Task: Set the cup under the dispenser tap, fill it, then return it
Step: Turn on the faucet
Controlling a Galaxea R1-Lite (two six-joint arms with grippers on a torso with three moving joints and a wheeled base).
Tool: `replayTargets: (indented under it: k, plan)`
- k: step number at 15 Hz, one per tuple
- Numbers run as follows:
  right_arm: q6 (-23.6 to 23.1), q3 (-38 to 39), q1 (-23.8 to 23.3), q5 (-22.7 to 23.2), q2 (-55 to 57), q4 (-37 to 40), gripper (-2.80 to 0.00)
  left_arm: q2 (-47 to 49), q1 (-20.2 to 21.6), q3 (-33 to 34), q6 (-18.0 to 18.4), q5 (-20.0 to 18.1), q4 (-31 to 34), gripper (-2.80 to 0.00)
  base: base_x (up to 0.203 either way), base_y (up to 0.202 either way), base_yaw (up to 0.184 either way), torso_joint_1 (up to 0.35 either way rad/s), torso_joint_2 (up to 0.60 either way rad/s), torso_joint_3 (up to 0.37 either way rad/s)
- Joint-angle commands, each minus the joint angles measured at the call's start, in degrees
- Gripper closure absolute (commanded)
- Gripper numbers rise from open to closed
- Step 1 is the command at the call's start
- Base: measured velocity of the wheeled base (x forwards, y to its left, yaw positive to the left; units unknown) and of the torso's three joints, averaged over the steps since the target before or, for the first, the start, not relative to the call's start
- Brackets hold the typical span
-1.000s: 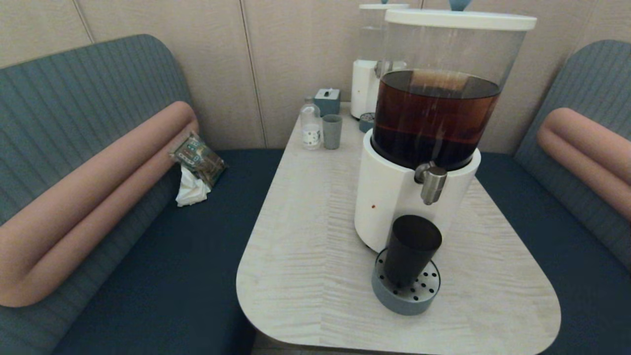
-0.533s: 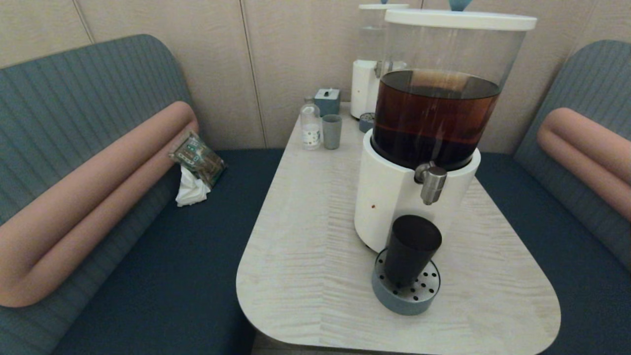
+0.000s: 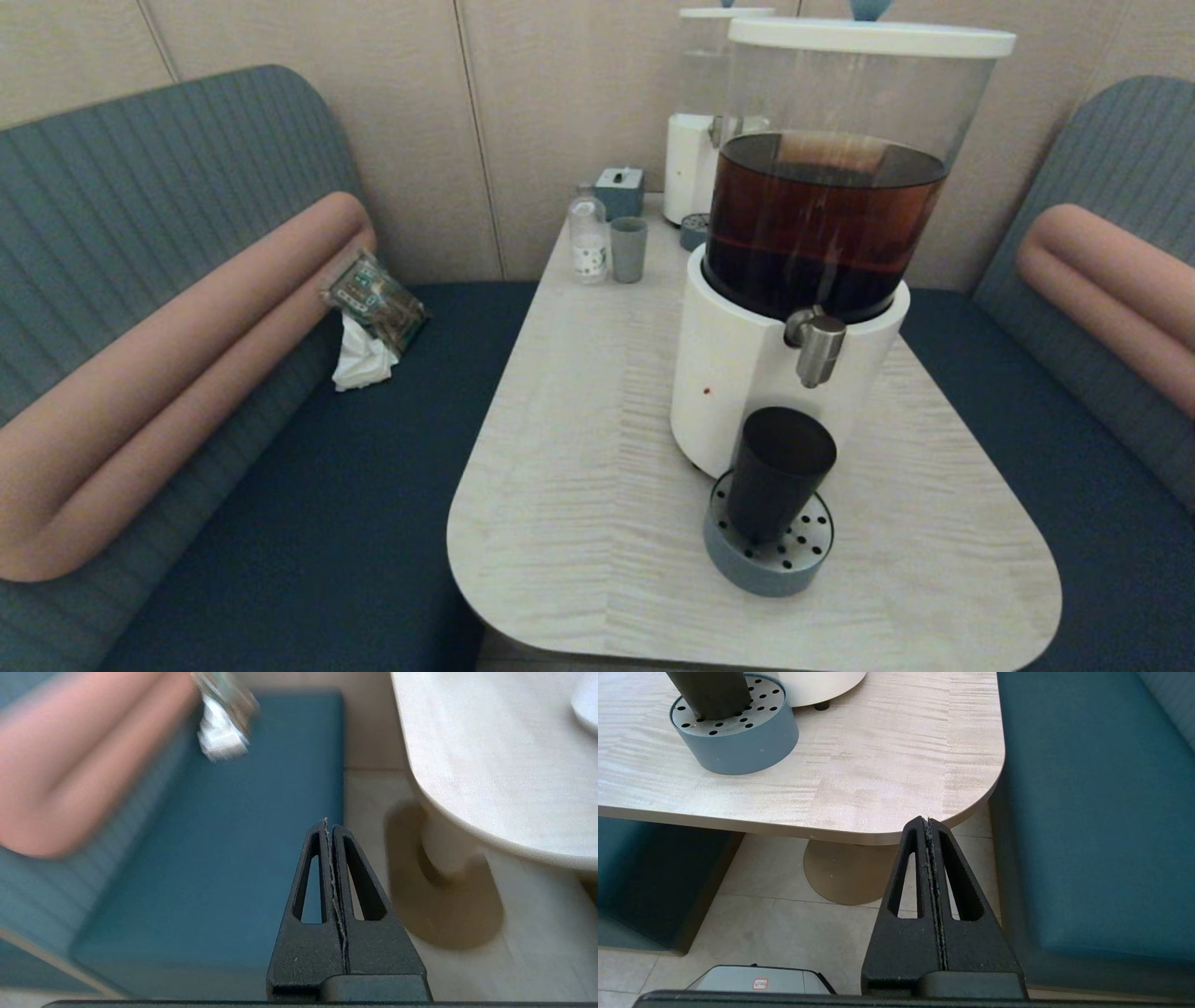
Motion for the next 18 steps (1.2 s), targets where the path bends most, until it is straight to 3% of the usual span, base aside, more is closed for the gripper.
replayTargets:
  k: [1, 5, 18]
  plan:
    - [0.0, 0.0, 0.0, 0.0, 0.1, 0.0, 0.0, 0.0, 0.0, 0.3, 0.6, -0.2, 0.0, 0.0, 0.0, 0.0, 0.0, 0.0, 0.0, 0.0]
    - [0.0, 0.0, 0.0, 0.0, 0.1, 0.0, 0.0, 0.0, 0.0, 0.3, -1.1, 0.0, 0.0, 0.0, 0.0, 0.0, 0.0, 0.0, 0.0, 0.0]
    - [-0.1, 0.1, 0.0, 0.0, 0.0, 0.0, 0.0, 0.0, 0.0, 0.4, -1.1, 0.0, -0.6, 0.0, 0.0, 0.0, 0.0, 0.0, 0.0, 0.0]
